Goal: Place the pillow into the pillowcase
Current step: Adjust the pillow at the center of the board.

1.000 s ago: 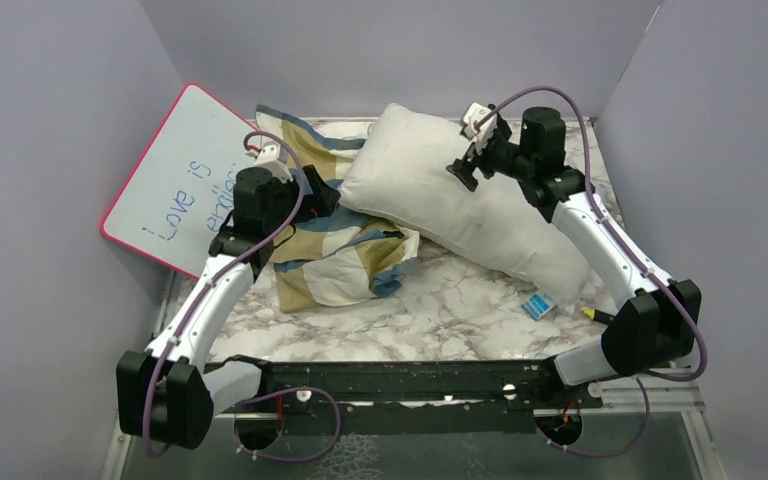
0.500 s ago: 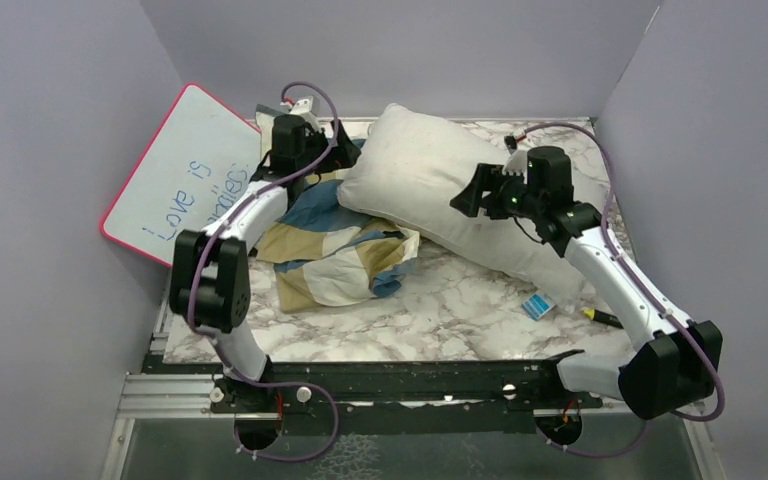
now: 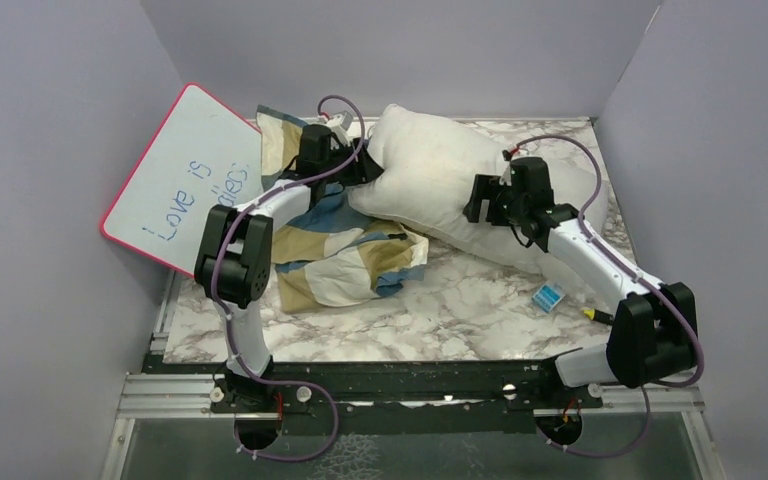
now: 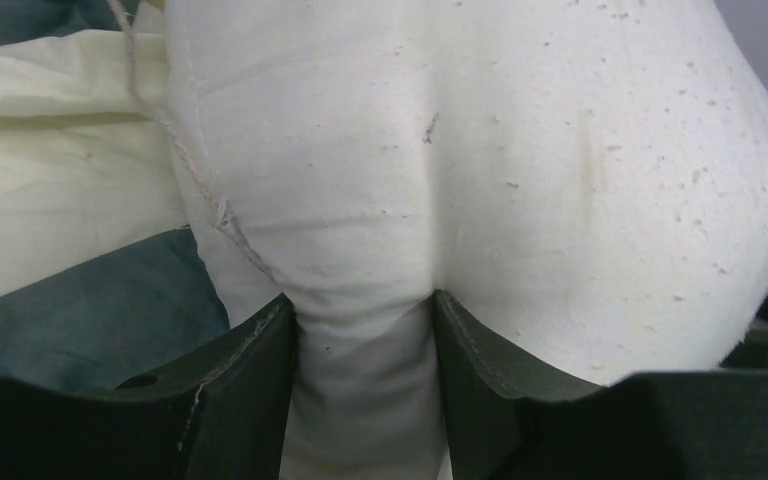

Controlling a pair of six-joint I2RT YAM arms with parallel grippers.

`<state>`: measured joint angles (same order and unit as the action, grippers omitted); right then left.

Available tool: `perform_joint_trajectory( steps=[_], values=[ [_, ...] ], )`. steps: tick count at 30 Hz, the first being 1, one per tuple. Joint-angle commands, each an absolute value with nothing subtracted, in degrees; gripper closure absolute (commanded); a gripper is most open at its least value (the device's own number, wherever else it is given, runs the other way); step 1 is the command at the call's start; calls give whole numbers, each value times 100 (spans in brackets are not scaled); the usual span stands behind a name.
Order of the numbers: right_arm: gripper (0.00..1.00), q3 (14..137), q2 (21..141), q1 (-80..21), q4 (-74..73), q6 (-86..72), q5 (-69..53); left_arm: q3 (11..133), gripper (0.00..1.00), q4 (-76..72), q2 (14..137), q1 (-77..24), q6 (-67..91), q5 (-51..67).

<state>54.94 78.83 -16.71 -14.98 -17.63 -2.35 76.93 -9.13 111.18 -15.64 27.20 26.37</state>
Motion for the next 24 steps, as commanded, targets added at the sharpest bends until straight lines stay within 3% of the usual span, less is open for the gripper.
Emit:
perform_joint_trajectory(
  steps=[1,7,12,18,24],
  values=[
    [11,5968,8162,-1257,-1006,-1215,1004,7370,49,-1117,10592,-2050,2939,3102],
    [13,6393,8434,-820,-1131,-1429,1303,7326,49,-1186,10634,-2583,3143,2963],
    [13,6221,8067,-809,-1198,-1183,30,7536,48,-1111,10758,-2751,3198,2977],
    [13,6297,7622,-811,-1363,-1226,-1036,7574,29,-546,10230,-2751,2698,2383],
    [10,5839,7171,-817,-466,-1087,-2107,7392,21,375,9394,-2751,1955,1630]
  ],
)
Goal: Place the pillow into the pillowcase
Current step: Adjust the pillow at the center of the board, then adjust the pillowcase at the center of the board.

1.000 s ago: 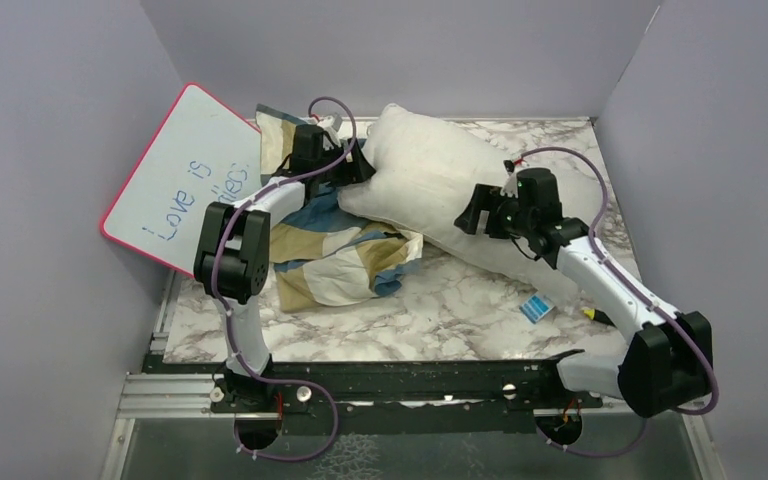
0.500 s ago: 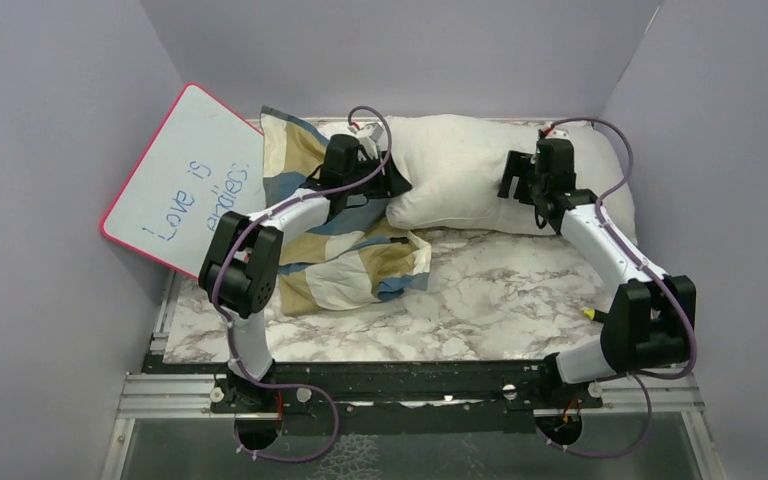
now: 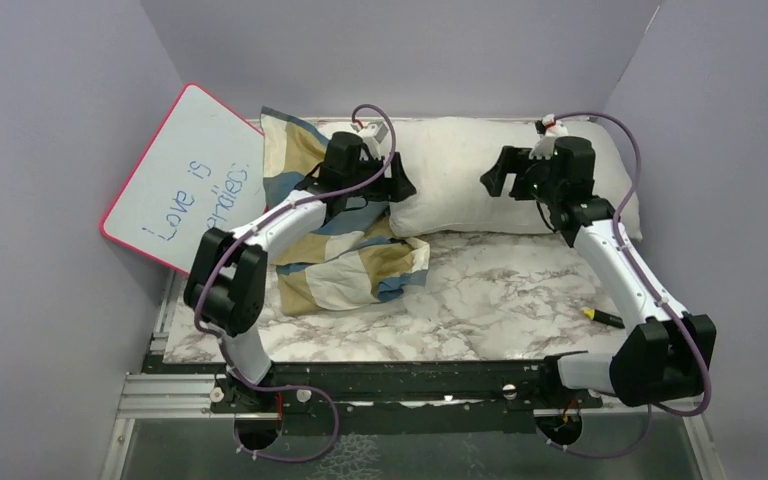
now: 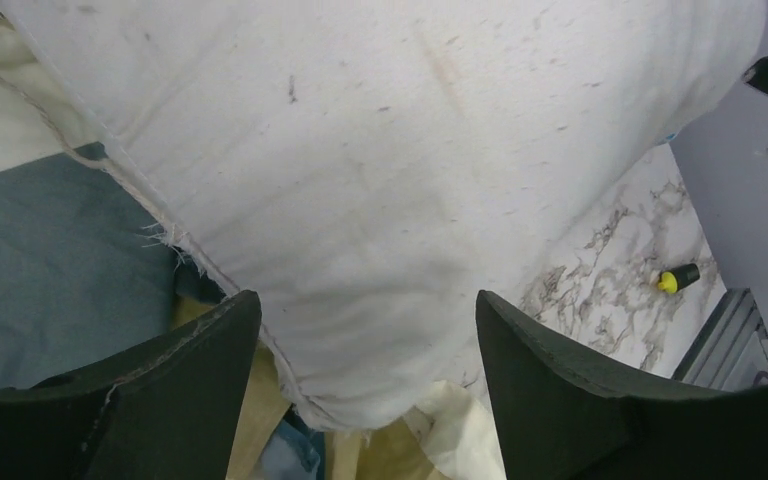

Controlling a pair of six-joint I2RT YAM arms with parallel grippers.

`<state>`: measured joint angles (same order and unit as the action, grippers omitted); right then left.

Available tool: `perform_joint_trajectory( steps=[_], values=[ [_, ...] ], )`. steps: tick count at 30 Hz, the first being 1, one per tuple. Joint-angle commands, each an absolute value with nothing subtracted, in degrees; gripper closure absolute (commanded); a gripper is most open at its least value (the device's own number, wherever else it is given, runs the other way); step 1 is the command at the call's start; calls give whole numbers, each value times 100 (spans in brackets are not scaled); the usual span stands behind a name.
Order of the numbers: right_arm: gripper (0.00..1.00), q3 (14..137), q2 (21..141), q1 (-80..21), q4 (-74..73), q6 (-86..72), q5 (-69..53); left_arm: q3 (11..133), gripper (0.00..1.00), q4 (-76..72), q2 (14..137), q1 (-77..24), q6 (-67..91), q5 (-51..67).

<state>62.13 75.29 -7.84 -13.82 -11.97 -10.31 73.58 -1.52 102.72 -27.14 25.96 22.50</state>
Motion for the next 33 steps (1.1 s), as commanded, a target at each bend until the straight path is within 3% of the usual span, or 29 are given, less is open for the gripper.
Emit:
perform_joint_trajectory(
  steps=[1,4,6,9,15,22,33],
  values=[
    [9,5598,7094,-817,-121,-1058,-2310,7271,19,425,9165,-2751,1918,1542],
    [7,5424,7002,-817,239,-961,-2554,6970,13,570,8731,-2751,1781,1425],
    [7,5458,7009,-818,305,-973,-2515,6833,2,769,8389,-2751,1634,1330],
    [0,5571,7022,-817,316,-922,-2760,6568,1,1064,7994,-2751,1379,1026],
    [0,6129,7328,-876,-621,-2060,-2855,5695,1,1265,7168,-2751,1204,604],
    [0,5927,7136,-1623,-1089,-2657,-2445,4812,2,1318,6355,-2751,1140,46],
    [16,4804,7056,-3056,-1192,-4429,-1811,4261,2,1183,5677,-2751,863,-395]
  ],
)
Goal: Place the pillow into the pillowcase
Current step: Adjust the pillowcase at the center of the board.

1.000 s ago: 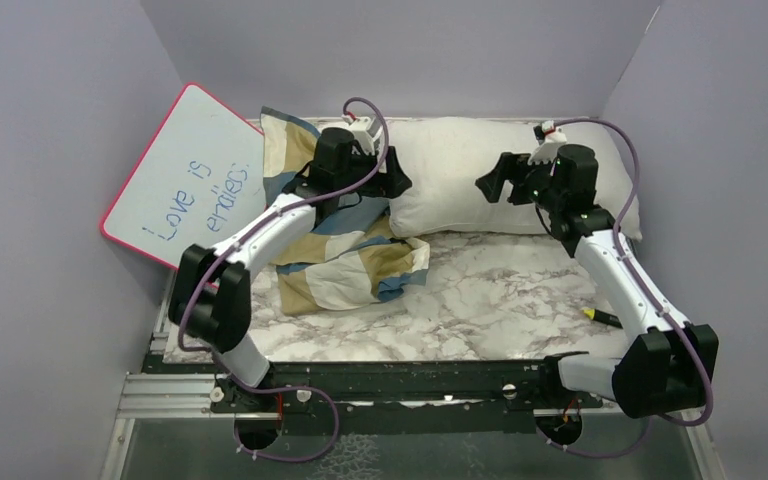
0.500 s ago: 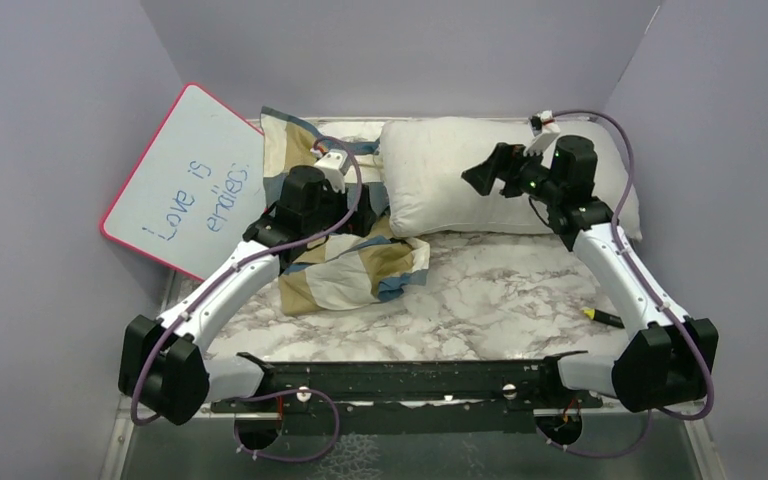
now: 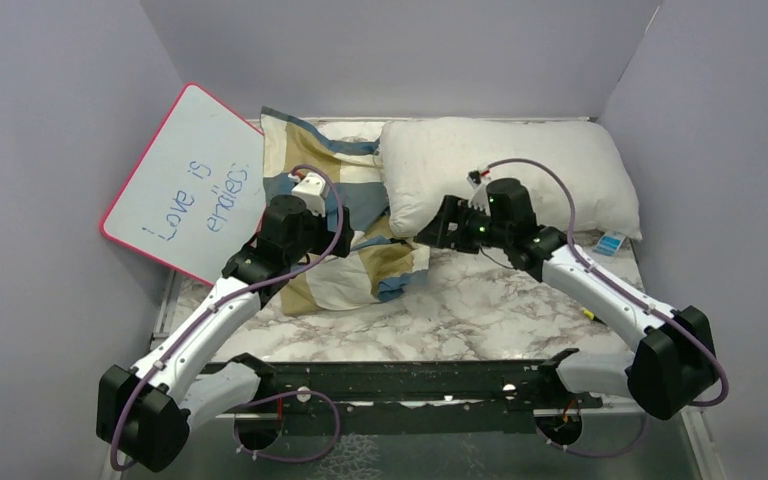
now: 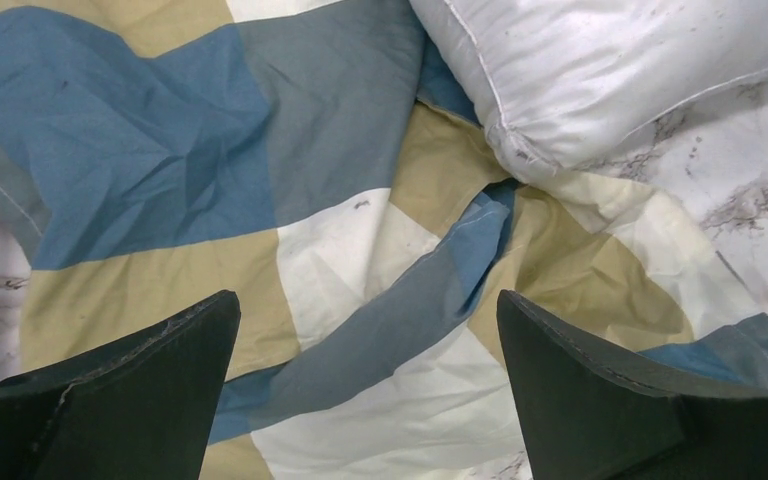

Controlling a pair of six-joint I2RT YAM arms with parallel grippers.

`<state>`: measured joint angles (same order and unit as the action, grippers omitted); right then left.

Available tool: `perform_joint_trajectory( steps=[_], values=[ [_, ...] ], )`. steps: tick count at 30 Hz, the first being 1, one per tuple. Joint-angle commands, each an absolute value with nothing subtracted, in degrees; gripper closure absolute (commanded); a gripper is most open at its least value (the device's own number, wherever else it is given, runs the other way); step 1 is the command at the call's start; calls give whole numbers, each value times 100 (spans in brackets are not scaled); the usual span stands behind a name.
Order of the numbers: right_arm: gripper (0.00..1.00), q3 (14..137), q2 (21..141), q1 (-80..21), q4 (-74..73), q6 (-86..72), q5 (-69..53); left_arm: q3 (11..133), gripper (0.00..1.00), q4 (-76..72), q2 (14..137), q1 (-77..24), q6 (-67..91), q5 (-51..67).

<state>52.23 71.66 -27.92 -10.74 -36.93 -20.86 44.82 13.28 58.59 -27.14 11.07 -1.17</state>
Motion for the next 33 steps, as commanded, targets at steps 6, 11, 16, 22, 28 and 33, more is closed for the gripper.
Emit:
perform_joint_trajectory(
  steps=[6,11,16,22,28,33],
  values=[
    [23,4052,6815,-3469,-825,-5046,-1889,4291,1,1240,5739,-2751,947,-962],
    [32,3989,6914,-3568,-555,-4799,-1921,4385,1,1843,5948,-2751,2263,-1938],
    [69,4106,7163,-3569,-516,-4565,-2018,4271,2,2487,5769,-2751,4102,-2319],
    [99,3828,6762,-3573,-691,-4398,-1308,4720,5,4422,6049,-2751,5693,-2994],
    [100,3608,6359,-3568,-716,-4298,-911,4543,30,4854,5864,-2751,6559,-2931],
    [99,3523,6248,-3571,-601,-4307,-923,4163,49,5151,5691,-2749,7320,-2925]
  ],
)
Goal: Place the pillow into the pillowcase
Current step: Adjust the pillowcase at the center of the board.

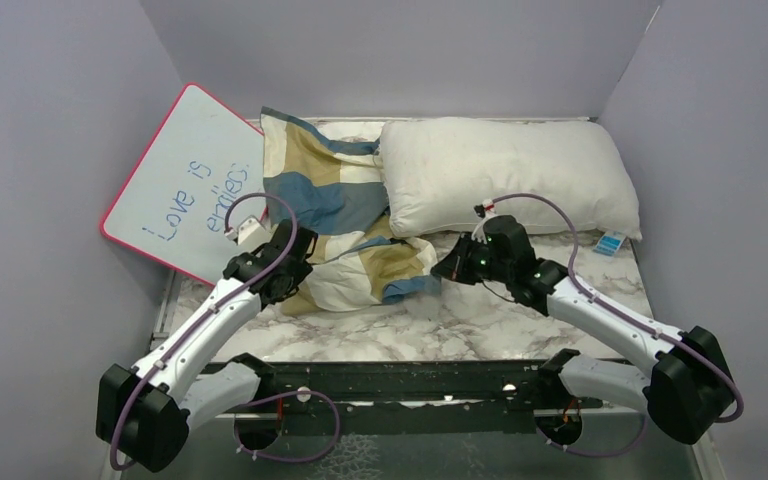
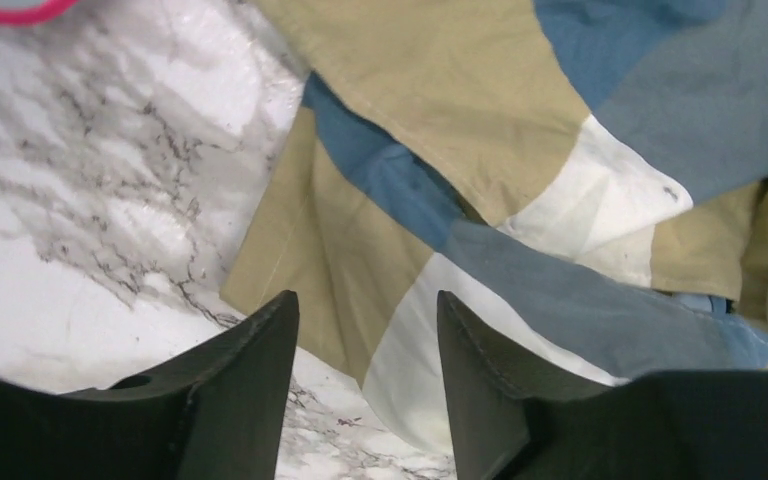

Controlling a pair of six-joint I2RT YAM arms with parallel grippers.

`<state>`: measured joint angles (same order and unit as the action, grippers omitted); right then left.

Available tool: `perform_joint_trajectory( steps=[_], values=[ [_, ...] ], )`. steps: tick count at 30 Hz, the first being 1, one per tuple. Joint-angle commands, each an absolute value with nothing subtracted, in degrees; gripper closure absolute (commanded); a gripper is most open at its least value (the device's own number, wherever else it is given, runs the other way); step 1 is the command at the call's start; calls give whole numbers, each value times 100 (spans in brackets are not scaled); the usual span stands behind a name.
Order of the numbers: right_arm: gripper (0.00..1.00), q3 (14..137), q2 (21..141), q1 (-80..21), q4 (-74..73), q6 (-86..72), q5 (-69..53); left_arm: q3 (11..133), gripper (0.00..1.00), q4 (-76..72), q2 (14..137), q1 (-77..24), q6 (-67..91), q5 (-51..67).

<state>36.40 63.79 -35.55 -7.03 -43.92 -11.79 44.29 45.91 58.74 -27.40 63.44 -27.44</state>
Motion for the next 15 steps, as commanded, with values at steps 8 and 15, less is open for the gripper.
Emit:
perform_joint_trajectory(
  steps=[8,15],
  values=[
    [99,3403,6155,-3568,-395,-4394,-1225,3786,53,5412,5766,-2742,7991,-3067],
    [99,3297,6061,-3568,-255,-4245,-1435,3484,43,5068,6097,-2742,7880,-3114]
  ],
)
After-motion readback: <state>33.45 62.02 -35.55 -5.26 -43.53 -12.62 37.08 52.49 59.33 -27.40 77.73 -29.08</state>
